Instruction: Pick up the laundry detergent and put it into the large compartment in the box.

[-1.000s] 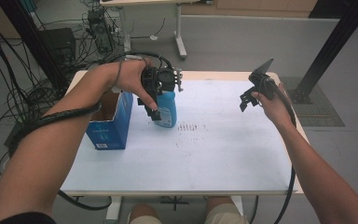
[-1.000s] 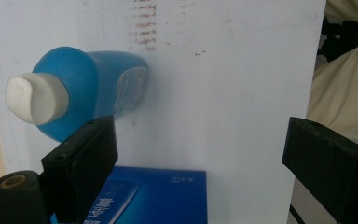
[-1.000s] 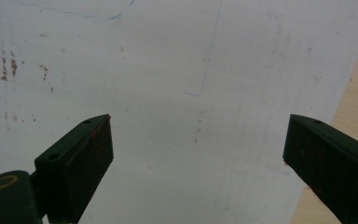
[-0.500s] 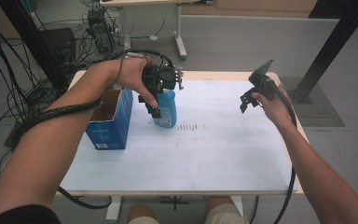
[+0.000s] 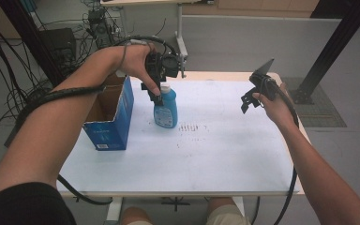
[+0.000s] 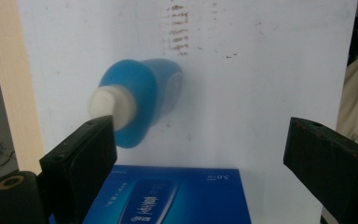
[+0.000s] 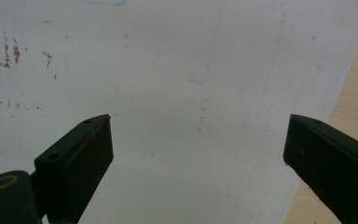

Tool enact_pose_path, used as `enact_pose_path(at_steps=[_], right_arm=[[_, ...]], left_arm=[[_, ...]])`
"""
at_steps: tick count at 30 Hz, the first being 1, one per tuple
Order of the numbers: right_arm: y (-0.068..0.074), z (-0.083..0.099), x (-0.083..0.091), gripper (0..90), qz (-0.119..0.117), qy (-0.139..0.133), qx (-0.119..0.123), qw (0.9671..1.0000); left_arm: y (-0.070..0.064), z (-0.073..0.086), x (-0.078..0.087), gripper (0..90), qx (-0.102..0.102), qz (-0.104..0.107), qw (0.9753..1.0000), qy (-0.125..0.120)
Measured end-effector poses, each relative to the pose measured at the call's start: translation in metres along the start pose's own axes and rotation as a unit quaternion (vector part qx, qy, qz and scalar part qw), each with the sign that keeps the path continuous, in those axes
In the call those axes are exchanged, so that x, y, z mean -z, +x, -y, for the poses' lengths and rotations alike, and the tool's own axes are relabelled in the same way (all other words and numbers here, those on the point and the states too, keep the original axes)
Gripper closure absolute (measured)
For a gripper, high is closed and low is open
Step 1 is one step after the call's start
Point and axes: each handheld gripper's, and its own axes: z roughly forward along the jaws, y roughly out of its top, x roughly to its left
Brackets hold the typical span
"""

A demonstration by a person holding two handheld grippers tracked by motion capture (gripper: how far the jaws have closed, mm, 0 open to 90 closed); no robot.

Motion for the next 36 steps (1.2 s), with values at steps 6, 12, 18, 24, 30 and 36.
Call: enact_pose_path(at_steps=[6,12,18,24,30,36], right_arm=[[-0.001,0.000,-0.001,8.0,0.001,0.002,-0.003,1.0000],[-0.008,-0.001,-0.001,8.0,-0.005,0.006,-0.011,0.9999],[-0.012,-0.003,-0.001,8.0,-0.005,0.009,-0.014,0.9999],[-0.014,-0.003,-0.002,8.0,-0.006,0.012,-0.014,0.9998],[-0.015,-0.002,-0.002,8.0,-0.006,0.011,-0.015,0.9998],[-0.015,-0.003,-0.003,8.0,-0.005,0.013,-0.017,0.9998]], left_arm=[[0.016,-0.005,0.000,9.1,-0.009,0.005,0.9999,0.002],[0.032,-0.005,-0.006,9.3,-0.012,0.010,0.9999,0.004],[0.041,-0.004,-0.008,9.2,-0.009,0.012,0.9999,0.005],[0.051,-0.003,-0.014,9.1,-0.005,0.021,0.9998,0.006],[0.057,-0.002,-0.020,9.1,-0.004,0.022,0.9997,0.009],[0.060,-0.001,-0.027,9.2,-0.002,0.022,0.9997,0.013]])
